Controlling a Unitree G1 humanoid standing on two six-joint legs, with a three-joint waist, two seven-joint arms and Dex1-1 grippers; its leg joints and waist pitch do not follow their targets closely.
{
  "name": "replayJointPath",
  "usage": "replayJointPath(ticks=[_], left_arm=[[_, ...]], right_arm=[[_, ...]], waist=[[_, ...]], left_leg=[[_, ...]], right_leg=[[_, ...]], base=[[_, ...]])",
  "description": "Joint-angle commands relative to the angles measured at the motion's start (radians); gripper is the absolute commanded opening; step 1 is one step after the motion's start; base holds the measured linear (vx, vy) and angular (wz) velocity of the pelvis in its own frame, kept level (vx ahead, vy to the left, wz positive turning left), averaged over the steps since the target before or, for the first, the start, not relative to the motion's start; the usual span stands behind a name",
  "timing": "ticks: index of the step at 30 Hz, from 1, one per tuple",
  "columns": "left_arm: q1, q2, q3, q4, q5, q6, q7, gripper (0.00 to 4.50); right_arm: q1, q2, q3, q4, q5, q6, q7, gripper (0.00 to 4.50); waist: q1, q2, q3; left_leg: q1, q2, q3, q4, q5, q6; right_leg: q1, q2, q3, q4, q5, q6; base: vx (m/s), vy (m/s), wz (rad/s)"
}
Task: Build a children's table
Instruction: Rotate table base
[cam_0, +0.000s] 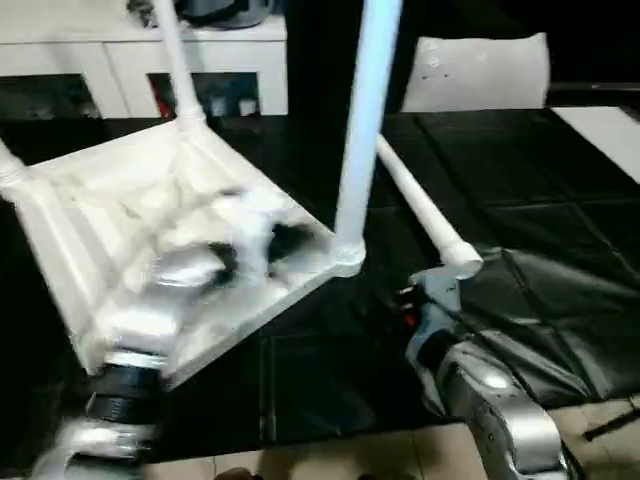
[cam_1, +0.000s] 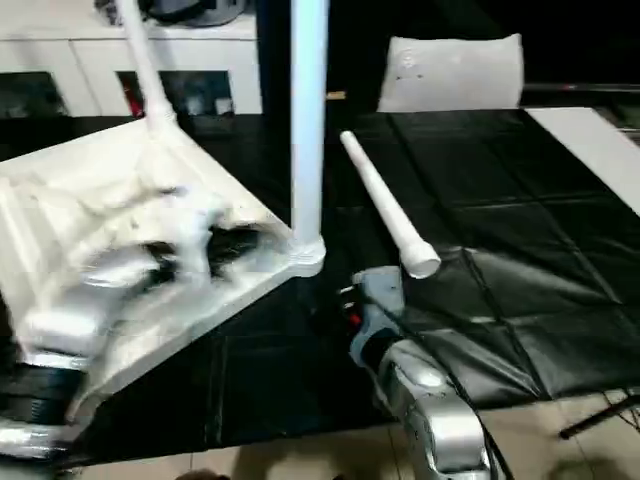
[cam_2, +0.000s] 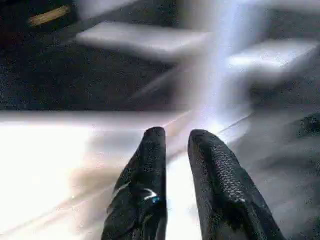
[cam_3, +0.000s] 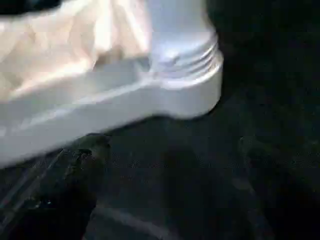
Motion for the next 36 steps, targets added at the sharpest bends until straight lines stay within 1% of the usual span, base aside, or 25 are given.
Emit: replayJointPath(ticks=[1, 2, 3, 4, 5, 6, 7, 8, 9, 10, 11, 12, 16, 17, 19, 20, 23, 24, 25, 27, 28, 29, 30, 33, 36], left_arm=[[0.029, 0.062, 0.062, -0.037, 0.079, 0.046, 0.060, 0.92], [0.029, 0.062, 0.062, -0.037, 0.079, 0.046, 0.060, 0.64], [0.054, 0.105, 0.092, -0.057, 0.114, 0.075, 0.088, 0.55], [0.076, 0.141, 0.115, -0.075, 0.141, 0.098, 0.110, 0.55], [0.102, 0.181, 0.127, -0.089, 0.166, 0.117, 0.114, 0.55], [0.126, 0.212, 0.140, -0.097, 0.184, 0.137, 0.124, 0.50], [0.148, 0.231, 0.152, -0.101, 0.190, 0.151, 0.135, 0.20], [0.163, 0.245, 0.155, -0.102, 0.191, 0.161, 0.142, 0.20], [0.167, 0.247, 0.155, -0.101, 0.191, 0.163, 0.144, 0.12], [0.192, 0.259, 0.154, -0.098, 0.196, 0.176, 0.157, 0.06], [0.203, 0.266, 0.149, -0.097, 0.207, 0.180, 0.162, 0.06], [0.215, 0.268, 0.148, -0.099, 0.218, 0.190, 0.171, 0.06], [0.244, 0.280, 0.140, -0.127, 0.247, 0.243, 0.187, 0.06], [0.251, 0.292, 0.133, -0.133, 0.256, 0.249, 0.183, 0.06], [0.262, 0.309, 0.125, -0.141, 0.266, 0.258, 0.183, 0.06], [0.269, 0.322, 0.117, -0.145, 0.273, 0.260, 0.187, 0.06], [0.296, 0.341, 0.107, -0.161, 0.279, 0.283, 0.179, 0.06], [0.303, 0.338, 0.107, -0.168, 0.269, 0.300, 0.168, 0.06], [0.313, 0.329, 0.100, -0.186, 0.239, 0.333, 0.135, 0.06], [0.320, 0.323, 0.088, -0.201, 0.214, 0.358, 0.104, 0.06], [0.330, 0.316, 0.069, -0.227, 0.174, 0.383, 0.060, 0.06], [0.332, 0.315, 0.065, -0.233, 0.166, 0.388, 0.051, 0.06], [0.344, 0.311, 0.042, -0.265, 0.113, 0.411, -0.007, 0.06], [0.364, 0.330, -0.009, -0.312, 0.043, 0.420, -0.104, 0.06], [0.373, 0.346, -0.057, -0.355, -0.009, 0.406, -0.189, 0.06]], right_arm=[[-0.029, -0.007, 0.038, 0.024, -0.028, 0.025, 0.014, 4.50], [-0.029, -0.007, 0.038, 0.024, -0.028, 0.025, 0.014, 4.50], [-0.047, 0.000, 0.048, 0.040, -0.029, 0.027, 0.016, 4.50], [-0.060, 0.006, 0.054, 0.051, -0.029, 0.030, 0.017, 4.50], [-0.077, 0.013, 0.061, 0.069, -0.034, 0.030, 0.015, 4.50], [-0.094, 0.018, 0.068, 0.090, -0.040, 0.028, 0.009, 4.50], [-0.110, 0.025, 0.071, 0.110, -0.042, 0.029, 0.002, 4.50], [-0.122, 0.030, 0.072, 0.124, -0.043, 0.031, -0.003, 4.50], [-0.125, 0.031, 0.073, 0.128, -0.043, 0.032, -0.005, 4.50], [-0.145, 0.039, 0.078, 0.157, -0.047, 0.038, -0.015, 4.50], [-0.154, 0.040, 0.083, 0.172, -0.052, 0.038, -0.016, 4.50], [-0.165, 0.041, 0.091, 0.192, -0.061, 0.036, -0.016, 4.50], [-0.197, 0.048, 0.097, 0.251, -0.072, 0.026, -0.019, 4.50], [-0.202, 0.049, 0.097, 0.256, -0.071, 0.027, -0.017, 4.50], [-0.210, 0.052, 0.097, 0.267, -0.069, 0.026, -0.015, 4.50], [-0.216, 0.053, 0.097, 0.278, -0.069, 0.024, -0.016, 4.50], [-0.224, 0.056, 0.103, 0.305, -0.073, 0.009, -0.014, 4.50], [-0.228, 0.058, 0.102, 0.316, -0.075, 0.001, -0.014, 4.50], [-0.234, 0.065, 0.098, 0.331, -0.075, -0.010, -0.014, 4.50], [-0.239, 0.069, 0.095, 0.343, -0.074, -0.017, -0.015, 4.50], [-0.247, 0.074, 0.093, 0.359, -0.074, -0.026, -0.017, 4.50], [-0.249, 0.075, 0.093, 0.362, -0.074, -0.028, -0.017, 4.50], [-0.260, 0.080, 0.091, 0.382, -0.075, -0.039, -0.020, 4.50], [-0.283, 0.090, 0.082, 0.416, -0.074, -0.055, -0.025, 4.50], [-0.302, 0.091, 0.075, 0.449, -0.075, -0.076, -0.025, 4.50]], waist=[[0.007, 0.010, -0.050], [0.008, 0.012, -0.049], [0.008, 0.009, -0.049], [0.010, 0.014, -0.052], [0.008, 0.015, -0.051], [0.012, 0.018, -0.056], [0.012, 0.006, -0.058], [0.017, 0.010, -0.062], [0.017, 0.013, -0.061], [0.025, 0.014, -0.063], [0.024, 0.013, -0.062], [0.029, 0.008, -0.063], [0.033, 0.009, -0.058], [0.031, 0.004, -0.056], [0.031, 0.001, -0.055], [0.031, 0.004, -0.054], [0.028, 0.001, -0.054], [0.026, -0.001, -0.053], [0.028, 0.001, -0.051], [0.028, 0.002, -0.051], [0.028, 0.002, -0.052], [0.028, 0.004, -0.053], [0.028, 0.002, -0.052], [0.031, 0.008, -0.051], [0.032, 0.001, -0.047]], left_leg=[[0.006, 0.036, -0.025, -0.084, -0.304, -0.018], [0.017, 0.038, -0.022, -0.080, -0.308, -0.017], [0.012, 0.037, -0.022, -0.082, -0.296, -0.014], [0.013, 0.044, -0.024, -0.085, -0.292, -0.017], [0.009, 0.042, -0.023, -0.087, -0.280, -0.012], [0.013, 0.044, -0.024, -0.084, -0.270, -0.016], [0.010, 0.043, -0.019, -0.084, -0.231, -0.008], [0.013, 0.045, -0.019, -0.080, -0.210, -0.008], [0.009, 0.043, -0.020, -0.082, -0.193, -0.006], [0.013, 0.044, -0.016, -0.078, -0.168, -0.004], [0.010, 0.044, -0.016, -0.080, -0.162, -0.004], [0.012, 0.043, -0.014, -0.079, -0.158, -0.004], [0.011, 0.044, -0.016, -0.086, -0.222, -0.025], [0.012, 0.045, -0.017, -0.088, -0.248, -0.029], [0.015, 0.044, -0.018, -0.089, -0.275, -0.030], [0.016, 0.044, -0.020, -0.089, -0.286, -0.034], [0.015, 0.045, -0.022, -0.091, -0.308, -0.039], [0.016, 0.045, -0.021, -0.091, -0.311, -0.040], [0.020, 0.044, -0.021, -0.092, -0.325, -0.042], [0.021, 0.043, -0.021, -0.091, -0.335, -0.045], [0.020, 0.044, -0.022, -0.092, -0.334, -0.046], [0.019, 0.045, -0.022, -0.092, -0.329, -0.049], [0.019, 0.045, -0.022, -0.093, -0.330, -0.049], [0.025, 0.042, -0.019, -0.091, -0.341, -0.051], [0.025, 0.042, -0.020, -0.095, -0.365, -0.051]], right_leg=[[0.044, -0.070, 0.063, -0.108, -0.448, -0.039], [0.035, -0.072, 0.068, -0.109, -0.427, -0.065], [0.039, -0.070, 0.069, -0.105, -0.407, -0.076], [0.039, -0.068, 0.070, -0.093, -0.359, -0.100], [0.042, -0.065, 0.071, -0.089, -0.321, -0.115], [0.041, -0.066, 0.071, -0.083, -0.290, -0.126], [0.043, -0.063, 0.074, -0.076, -0.216, -0.149], [0.042, -0.066, 0.075, -0.068, -0.182, -0.162], [0.043, -0.065, 0.075, -0.066, -0.163, -0.168], [0.041, -0.064, 0.075, -0.062, -0.122, -0.177], [0.041, -0.063, 0.075, -0.061, -0.108, -0.182], [0.043, -0.063, 0.075, -0.059, -0.098, -0.185], [0.044, -0.068, 0.077, -0.068, -0.172, -0.172], [0.044, -0.069, 0.077, -0.071, -0.207, -0.160], [0.040, -0.070, 0.077, -0.079, -0.255, -0.144], [0.038, -0.070, 0.077, -0.079, -0.268, -0.140], [0.038, -0.069, 0.078, -0.079, -0.284, -0.134], [0.036, -0.068, 0.078, -0.080, -0.288, -0.135], [0.033, -0.070, 0.080, -0.082, -0.307, -0.136], [0.032, -0.069, 0.082, -0.083, -0.314, -0.141], [0.033, -0.070, 0.083, -0.083, -0.309, -0.144], [0.033, -0.069, 0.085, -0.081, -0.296, -0.150], [0.032, -0.068, 0.085, -0.081, -0.292, -0.152], [0.028, -0.064, 0.090, -0.081, -0.287, -0.161], [0.029, -0.065, 0.089, -0.084, -0.328, -0.154]], base=[[0.000, 0.000, 0.00], [0.000, 0.000, 0.00], [0.000, 0.000, 0.00], [0.000, 0.000, 0.00], [0.000, 0.000, 0.00], [0.000, 0.000, 0.00], [0.000, 0.000, 0.00], [0.000, 0.000, 0.00], [0.000, 0.000, 0.00], [0.000, 0.000, 0.00], [0.000, 0.000, 0.00], [0.000, 0.000, 0.00], [0.000, 0.000, 0.00], [0.000, 0.000, 0.00], [0.000, 0.000, 0.00], [0.000, 0.000, 0.00], [0.000, 0.000, 0.00], [0.000, 0.000, 0.00], [0.000, 0.000, 0.00], [0.000, 0.000, 0.00], [0.000, 0.000, 0.00], [0.000, 0.000, 0.00], [0.000, 0.000, 0.00], [0.000, 0.000, 0.00], [0.000, 0.000, 0.00]])
